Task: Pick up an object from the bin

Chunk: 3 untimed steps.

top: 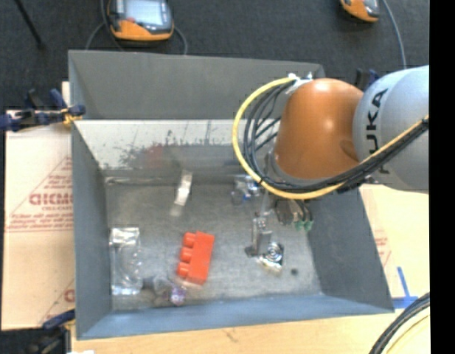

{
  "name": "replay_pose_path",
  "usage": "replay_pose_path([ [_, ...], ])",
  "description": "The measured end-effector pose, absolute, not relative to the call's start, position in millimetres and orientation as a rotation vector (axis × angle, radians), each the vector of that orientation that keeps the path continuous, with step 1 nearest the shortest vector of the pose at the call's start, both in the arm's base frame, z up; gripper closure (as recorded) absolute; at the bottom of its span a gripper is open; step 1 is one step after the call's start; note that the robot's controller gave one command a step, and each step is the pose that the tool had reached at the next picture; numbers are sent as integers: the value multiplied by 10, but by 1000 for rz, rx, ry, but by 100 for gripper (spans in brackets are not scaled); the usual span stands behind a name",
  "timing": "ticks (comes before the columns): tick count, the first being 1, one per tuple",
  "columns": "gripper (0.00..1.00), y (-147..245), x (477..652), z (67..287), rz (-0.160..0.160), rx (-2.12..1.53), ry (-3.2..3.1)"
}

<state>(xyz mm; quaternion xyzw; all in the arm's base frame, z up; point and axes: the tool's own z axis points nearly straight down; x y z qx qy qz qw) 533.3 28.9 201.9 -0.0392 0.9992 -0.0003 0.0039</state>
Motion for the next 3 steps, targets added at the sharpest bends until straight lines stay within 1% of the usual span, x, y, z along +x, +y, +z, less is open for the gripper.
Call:
replay_pose_path([
  [1, 0, -320, 5021, 1435, -1, -1164, 2919],
  [2, 0, -803, 5536, 865, -2, -1383, 2820],
  [3, 0, -744, 5420, 698, 1, -1851, 2538],
])
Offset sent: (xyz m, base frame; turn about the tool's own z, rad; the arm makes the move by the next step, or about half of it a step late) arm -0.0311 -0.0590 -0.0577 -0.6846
